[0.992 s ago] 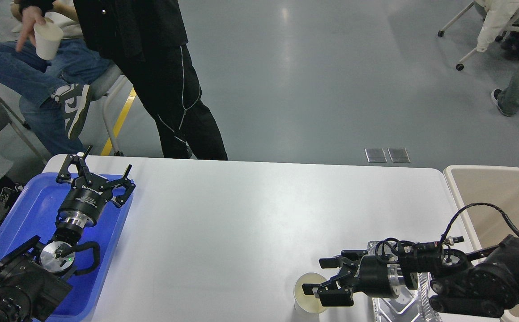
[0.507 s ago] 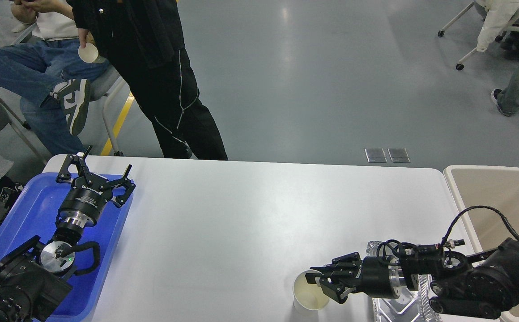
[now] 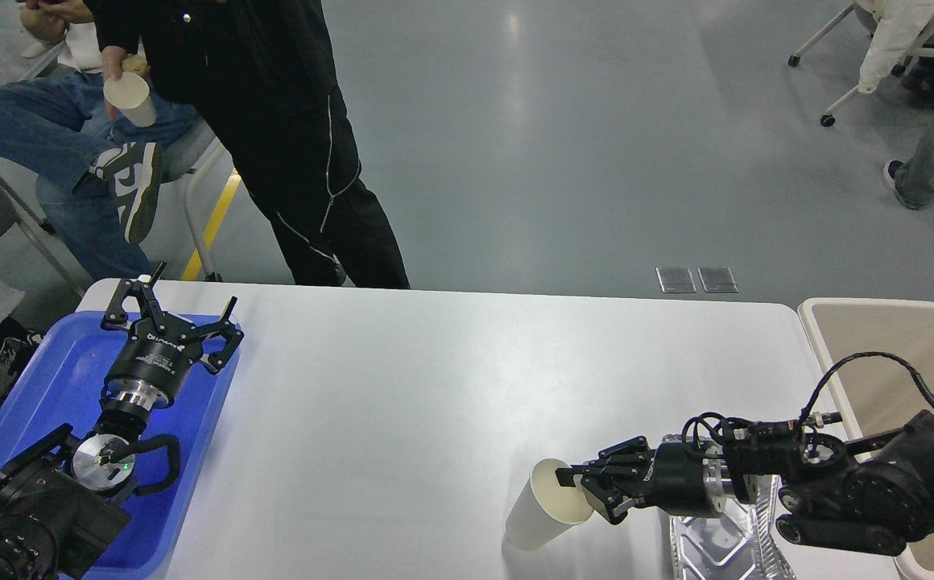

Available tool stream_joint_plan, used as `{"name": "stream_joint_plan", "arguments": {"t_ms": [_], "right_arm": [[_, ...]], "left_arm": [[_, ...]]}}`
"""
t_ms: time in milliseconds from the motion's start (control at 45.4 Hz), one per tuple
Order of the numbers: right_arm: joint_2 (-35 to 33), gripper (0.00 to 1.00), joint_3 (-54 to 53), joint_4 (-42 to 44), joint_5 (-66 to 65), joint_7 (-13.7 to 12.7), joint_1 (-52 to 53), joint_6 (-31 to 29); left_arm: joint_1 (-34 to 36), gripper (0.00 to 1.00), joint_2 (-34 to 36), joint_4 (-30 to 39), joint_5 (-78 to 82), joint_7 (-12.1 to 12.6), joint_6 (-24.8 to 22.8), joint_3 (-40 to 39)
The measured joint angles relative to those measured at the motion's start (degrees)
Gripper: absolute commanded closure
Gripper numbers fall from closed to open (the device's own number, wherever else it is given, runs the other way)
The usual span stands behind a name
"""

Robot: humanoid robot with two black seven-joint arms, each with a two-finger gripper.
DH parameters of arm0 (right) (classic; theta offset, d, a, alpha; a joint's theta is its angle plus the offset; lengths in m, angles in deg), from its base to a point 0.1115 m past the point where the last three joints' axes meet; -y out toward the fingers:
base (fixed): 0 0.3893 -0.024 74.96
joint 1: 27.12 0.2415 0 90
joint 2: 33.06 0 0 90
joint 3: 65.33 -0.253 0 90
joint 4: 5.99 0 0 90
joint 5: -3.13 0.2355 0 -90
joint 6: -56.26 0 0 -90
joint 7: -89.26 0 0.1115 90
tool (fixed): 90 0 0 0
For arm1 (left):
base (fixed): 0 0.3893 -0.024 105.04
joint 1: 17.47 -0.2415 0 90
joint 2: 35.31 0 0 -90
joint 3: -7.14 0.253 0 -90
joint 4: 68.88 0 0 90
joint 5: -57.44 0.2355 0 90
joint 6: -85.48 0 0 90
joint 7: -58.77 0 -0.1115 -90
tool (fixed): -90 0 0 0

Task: Tidy desktop
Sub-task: 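Lift the held cup and carry it toward the beige bin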

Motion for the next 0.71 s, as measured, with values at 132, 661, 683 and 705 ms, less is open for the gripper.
{"name": "stream_joint_plan", "arguments": {"t_ms": [132,661,683,705], "right_arm": [[-1.78,1.0,-0.01,-1.13,0.33,-0.06,3.36,-1.26],[-10.91,1.0,2.28,-9.47,1.99,-0.39,20.0,-9.38],[-11.28,1.0,2.77,-9.98,2.15,-0.4,20.98,-9.64],[-11.67,1.0,3.23,-10.47,2.31,-0.42,21.98,-9.87]], "left_arm": [[0.0,0.0,0.0,0.0,0.0,0.0,0.0,0.0],[0.0,0.0,0.0,0.0,0.06,0.0,0.0,0.0],[0.0,0.0,0.0,0.0,0.06,0.0,0.0,0.0],[0.0,0.0,0.0,0.0,0.06,0.0,0.0,0.0]]}}
